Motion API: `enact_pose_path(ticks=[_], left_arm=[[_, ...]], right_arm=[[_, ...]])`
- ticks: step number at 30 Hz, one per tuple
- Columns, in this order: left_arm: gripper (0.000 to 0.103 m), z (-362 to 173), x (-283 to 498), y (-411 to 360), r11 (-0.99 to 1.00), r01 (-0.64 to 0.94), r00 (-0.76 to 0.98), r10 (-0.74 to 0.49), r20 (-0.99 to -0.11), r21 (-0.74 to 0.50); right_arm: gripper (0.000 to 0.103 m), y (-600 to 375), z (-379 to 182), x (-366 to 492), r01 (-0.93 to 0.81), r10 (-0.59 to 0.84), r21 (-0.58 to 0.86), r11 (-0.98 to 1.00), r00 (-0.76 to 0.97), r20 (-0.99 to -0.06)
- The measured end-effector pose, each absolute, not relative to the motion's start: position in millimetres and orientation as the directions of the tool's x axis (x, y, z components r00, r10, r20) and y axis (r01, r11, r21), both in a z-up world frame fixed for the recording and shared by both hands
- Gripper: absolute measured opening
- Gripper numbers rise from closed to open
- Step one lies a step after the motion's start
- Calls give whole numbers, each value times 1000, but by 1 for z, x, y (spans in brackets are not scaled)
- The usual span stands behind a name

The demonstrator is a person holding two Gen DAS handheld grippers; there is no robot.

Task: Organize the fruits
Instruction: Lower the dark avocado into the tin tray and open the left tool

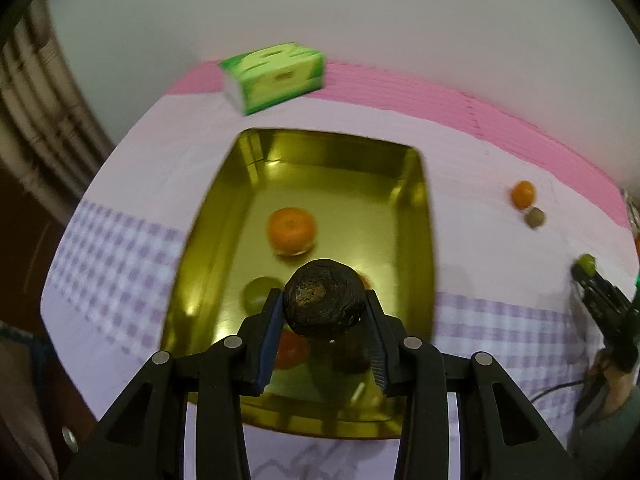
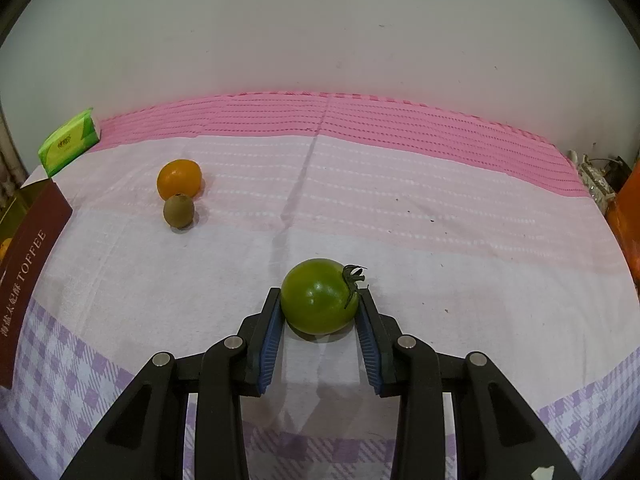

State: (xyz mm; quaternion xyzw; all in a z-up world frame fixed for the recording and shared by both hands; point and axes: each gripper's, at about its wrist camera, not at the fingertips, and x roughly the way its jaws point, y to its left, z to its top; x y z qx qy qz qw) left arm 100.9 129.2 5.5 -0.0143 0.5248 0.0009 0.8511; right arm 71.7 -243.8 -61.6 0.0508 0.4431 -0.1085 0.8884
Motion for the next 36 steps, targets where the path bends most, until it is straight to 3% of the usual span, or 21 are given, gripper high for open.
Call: enact_pose_path(ticks=[29,36], left_arm=[[41,-35,96,144,1000,-29,355,1,-935,-10],[48,-41,99,142,1000,-21,335,1,-942,-6]], right_arm=[[33,-243,-62,73,242,-155,-13,970,577,-802],[33,-243,-63,72,242,-156,-15,970,577,-802]])
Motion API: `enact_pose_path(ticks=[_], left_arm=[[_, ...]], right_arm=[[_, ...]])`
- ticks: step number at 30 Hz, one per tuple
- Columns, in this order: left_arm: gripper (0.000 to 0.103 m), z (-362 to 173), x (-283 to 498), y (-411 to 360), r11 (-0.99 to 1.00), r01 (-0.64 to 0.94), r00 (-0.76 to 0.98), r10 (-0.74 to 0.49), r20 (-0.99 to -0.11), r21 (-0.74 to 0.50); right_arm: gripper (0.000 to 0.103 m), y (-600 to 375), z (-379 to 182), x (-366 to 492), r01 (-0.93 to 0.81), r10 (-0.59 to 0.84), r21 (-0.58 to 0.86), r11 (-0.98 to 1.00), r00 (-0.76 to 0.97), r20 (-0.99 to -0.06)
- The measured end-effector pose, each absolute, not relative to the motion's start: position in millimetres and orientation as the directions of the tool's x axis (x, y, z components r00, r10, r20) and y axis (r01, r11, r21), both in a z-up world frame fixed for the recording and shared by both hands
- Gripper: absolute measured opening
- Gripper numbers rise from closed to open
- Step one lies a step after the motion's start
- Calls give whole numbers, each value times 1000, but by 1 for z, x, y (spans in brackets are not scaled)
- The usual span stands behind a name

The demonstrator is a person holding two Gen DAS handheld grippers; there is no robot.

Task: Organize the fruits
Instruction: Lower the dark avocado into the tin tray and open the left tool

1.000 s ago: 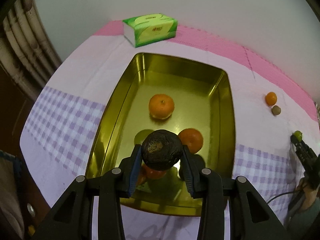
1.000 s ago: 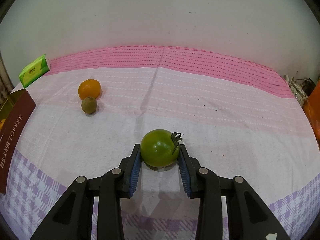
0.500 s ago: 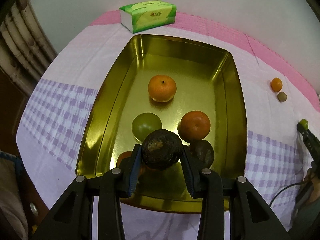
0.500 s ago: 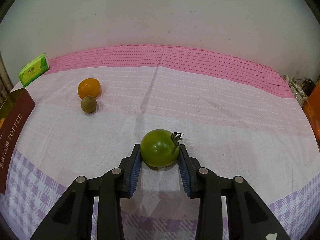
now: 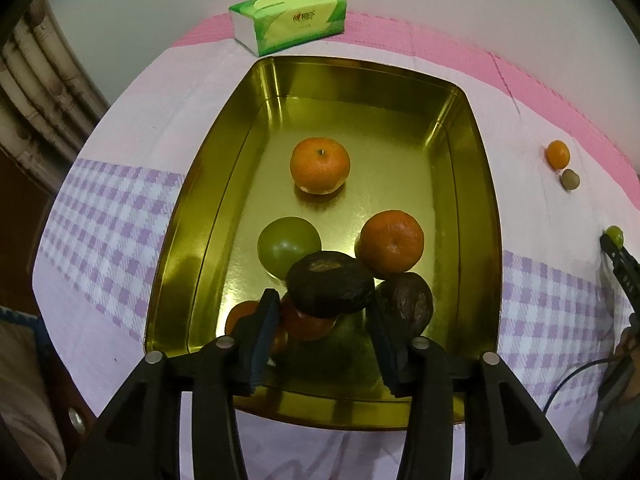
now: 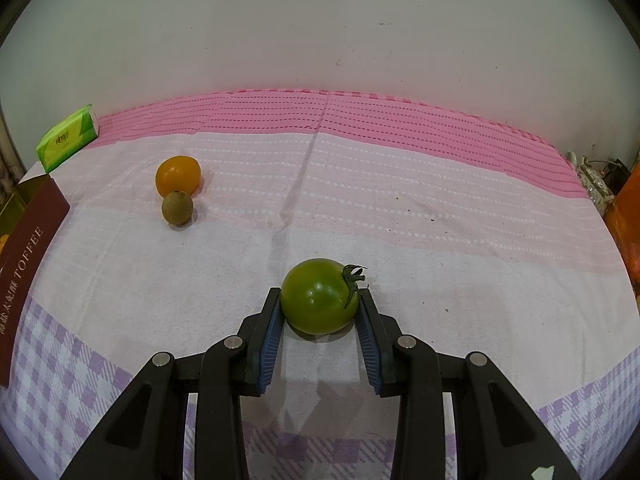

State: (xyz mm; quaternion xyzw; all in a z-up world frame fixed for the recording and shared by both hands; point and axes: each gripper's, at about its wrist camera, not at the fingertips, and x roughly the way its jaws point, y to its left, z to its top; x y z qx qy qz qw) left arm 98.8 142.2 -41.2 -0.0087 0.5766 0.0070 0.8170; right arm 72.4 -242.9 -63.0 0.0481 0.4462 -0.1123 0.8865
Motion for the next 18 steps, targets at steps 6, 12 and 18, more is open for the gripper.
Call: enact_pose_path(ticks=[6,12,18], left_arm=[[51,-43,100,140,1000,-7,339,9,-941,7],[56,-43,99,143,1000,10,347,2,-938,6],[60,-41,98,143,999,33,359,1,-933,14]], right_arm=[[33,-242,-64,73,242,-163,-24,970,575,-801],[33,-240,-64,72,240,-172,-37,970,575,-800],[33,-240,-65,73,238,-174,-40,970,575,-799]])
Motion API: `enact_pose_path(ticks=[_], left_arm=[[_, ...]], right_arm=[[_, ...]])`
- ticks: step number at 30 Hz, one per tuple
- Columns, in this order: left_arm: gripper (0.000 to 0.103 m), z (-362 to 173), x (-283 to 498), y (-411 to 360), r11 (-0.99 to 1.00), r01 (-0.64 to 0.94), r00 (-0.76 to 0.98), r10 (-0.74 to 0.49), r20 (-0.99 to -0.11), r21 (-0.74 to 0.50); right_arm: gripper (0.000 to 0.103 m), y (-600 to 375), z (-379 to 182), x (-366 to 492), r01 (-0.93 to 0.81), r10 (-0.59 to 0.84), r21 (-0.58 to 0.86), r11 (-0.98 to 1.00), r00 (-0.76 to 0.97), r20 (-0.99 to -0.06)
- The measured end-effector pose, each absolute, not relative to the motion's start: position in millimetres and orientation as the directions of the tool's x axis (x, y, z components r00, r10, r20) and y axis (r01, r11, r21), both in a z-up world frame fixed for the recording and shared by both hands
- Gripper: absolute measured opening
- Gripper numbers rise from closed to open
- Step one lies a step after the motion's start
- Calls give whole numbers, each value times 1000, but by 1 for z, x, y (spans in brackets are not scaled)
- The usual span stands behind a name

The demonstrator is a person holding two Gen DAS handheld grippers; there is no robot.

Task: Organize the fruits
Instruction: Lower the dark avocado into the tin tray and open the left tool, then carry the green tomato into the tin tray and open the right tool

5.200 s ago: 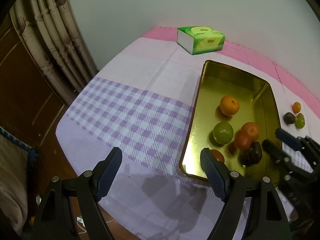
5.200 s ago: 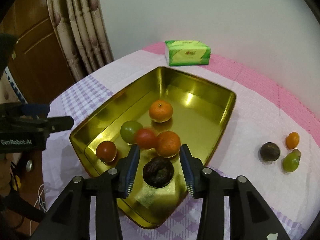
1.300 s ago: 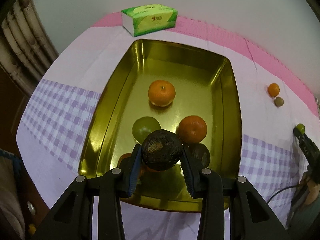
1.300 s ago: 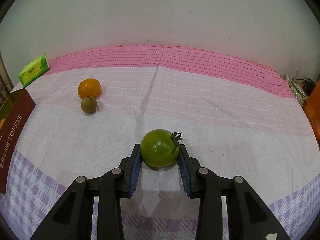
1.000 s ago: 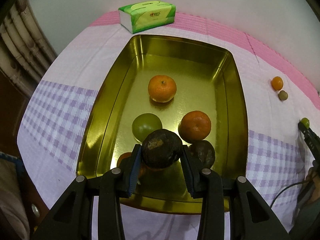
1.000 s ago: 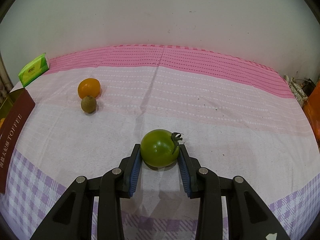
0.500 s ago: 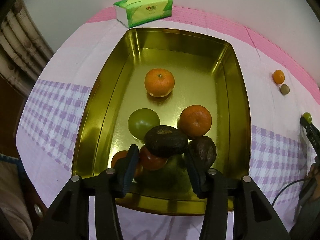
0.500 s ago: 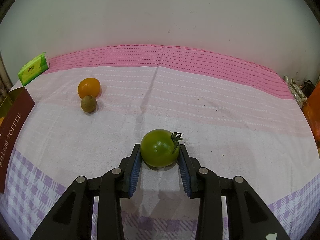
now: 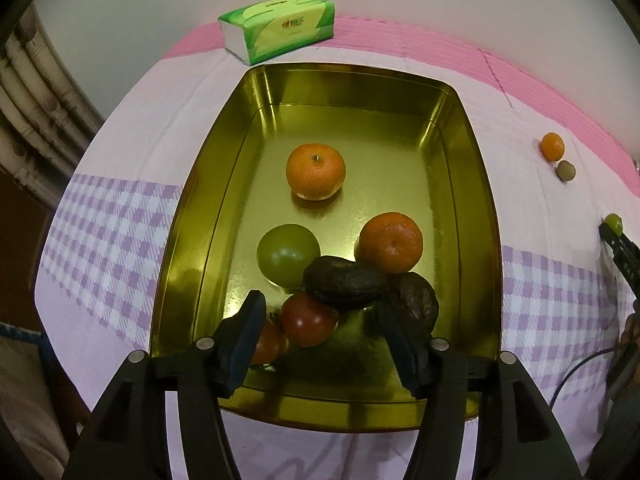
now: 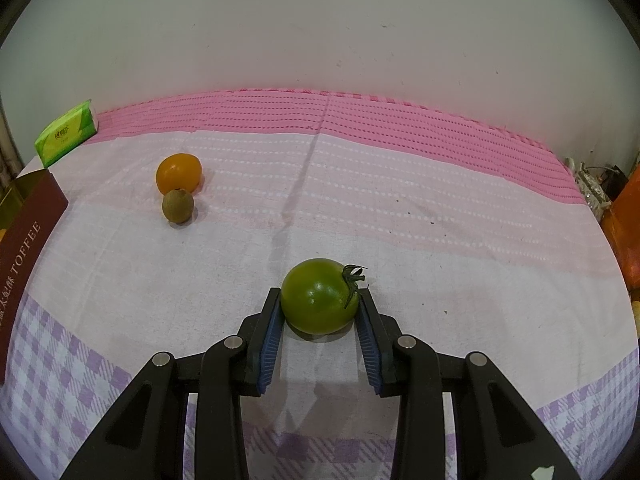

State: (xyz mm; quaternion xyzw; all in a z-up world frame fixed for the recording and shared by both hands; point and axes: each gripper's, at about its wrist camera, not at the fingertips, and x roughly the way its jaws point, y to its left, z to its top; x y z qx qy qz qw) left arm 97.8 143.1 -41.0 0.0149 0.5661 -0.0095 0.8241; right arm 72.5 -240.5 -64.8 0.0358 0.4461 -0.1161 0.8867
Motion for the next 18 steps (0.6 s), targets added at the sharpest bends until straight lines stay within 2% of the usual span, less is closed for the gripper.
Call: enact_pose_path(ticks=[3,7,18], left_arm=[[62,-41,97,144,999,41,364,-1,-931,14],[69,-38,94,144,999,52,381,-8,-924,13],[75,-25,89,147,997,76,424,-20,-905,13]], right_arm=[[33,-240,-65,73,238,-176,-43,970,575,-799],[33,-239,-65,73,231,-177,-49,972,574,-800],[33,-224,-52,72,178,-136,-37,983,584,-800]])
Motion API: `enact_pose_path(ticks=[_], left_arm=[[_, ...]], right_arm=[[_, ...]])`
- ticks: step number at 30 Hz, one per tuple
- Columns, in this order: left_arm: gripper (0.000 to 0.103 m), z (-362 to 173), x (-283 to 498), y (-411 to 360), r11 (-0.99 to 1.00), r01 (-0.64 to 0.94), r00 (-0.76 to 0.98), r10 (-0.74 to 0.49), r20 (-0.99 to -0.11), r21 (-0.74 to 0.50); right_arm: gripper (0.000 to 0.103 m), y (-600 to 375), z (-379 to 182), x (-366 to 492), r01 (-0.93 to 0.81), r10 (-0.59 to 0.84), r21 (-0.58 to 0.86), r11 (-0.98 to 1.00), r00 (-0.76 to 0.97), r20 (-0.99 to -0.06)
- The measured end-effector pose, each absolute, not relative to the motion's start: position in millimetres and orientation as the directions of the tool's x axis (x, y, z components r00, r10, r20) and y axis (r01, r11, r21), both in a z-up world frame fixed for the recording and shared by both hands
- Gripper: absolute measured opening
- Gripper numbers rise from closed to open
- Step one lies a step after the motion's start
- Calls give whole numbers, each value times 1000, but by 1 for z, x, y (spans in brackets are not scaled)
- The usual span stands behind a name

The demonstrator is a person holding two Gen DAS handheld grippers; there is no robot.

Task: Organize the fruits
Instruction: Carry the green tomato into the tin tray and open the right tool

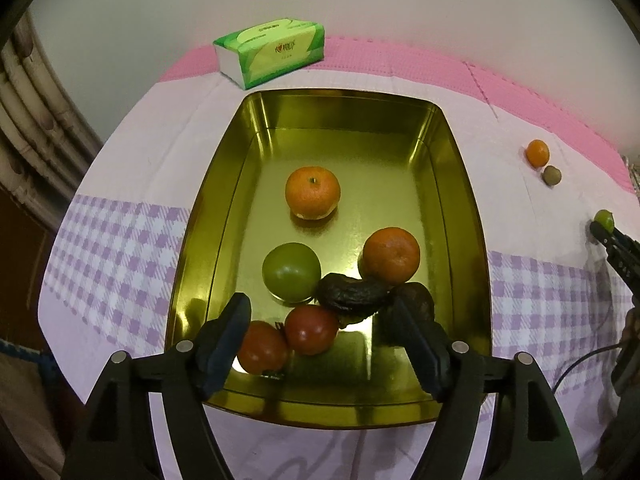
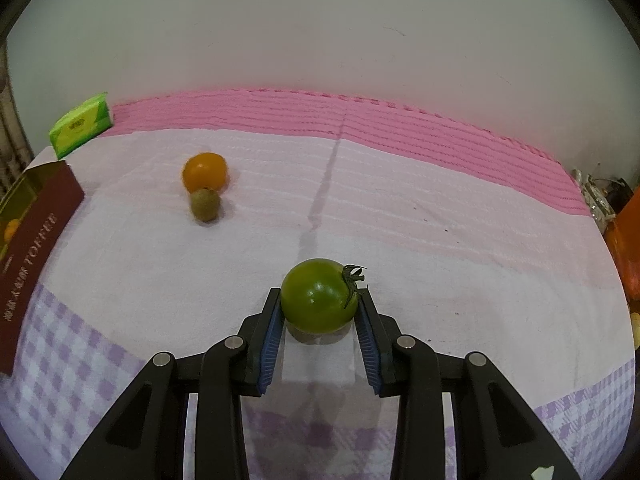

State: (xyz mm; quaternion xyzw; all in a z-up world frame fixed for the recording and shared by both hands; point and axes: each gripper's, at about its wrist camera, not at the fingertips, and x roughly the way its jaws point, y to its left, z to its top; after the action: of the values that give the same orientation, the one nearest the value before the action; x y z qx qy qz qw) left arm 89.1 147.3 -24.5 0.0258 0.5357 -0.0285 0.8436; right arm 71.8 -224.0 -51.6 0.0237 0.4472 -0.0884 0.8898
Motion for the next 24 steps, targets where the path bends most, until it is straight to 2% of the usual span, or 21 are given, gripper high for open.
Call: enact_pose_path(ticks=[10,19,24], left_arm=[[76,-9,84,152,995,83,484,4,-875,50],[78,5,76,190,998,-28,511,67,-857,61],[78,9,66,211,989,-99,513,148,-845,113]], right_arm=[[33,-166,-27,79,35,3,30,999,616,-788],[33,-87,-1,91,-181,201,113,977,610,-766],[33,-37,8,95,-306,301,137,942,589,-750]])
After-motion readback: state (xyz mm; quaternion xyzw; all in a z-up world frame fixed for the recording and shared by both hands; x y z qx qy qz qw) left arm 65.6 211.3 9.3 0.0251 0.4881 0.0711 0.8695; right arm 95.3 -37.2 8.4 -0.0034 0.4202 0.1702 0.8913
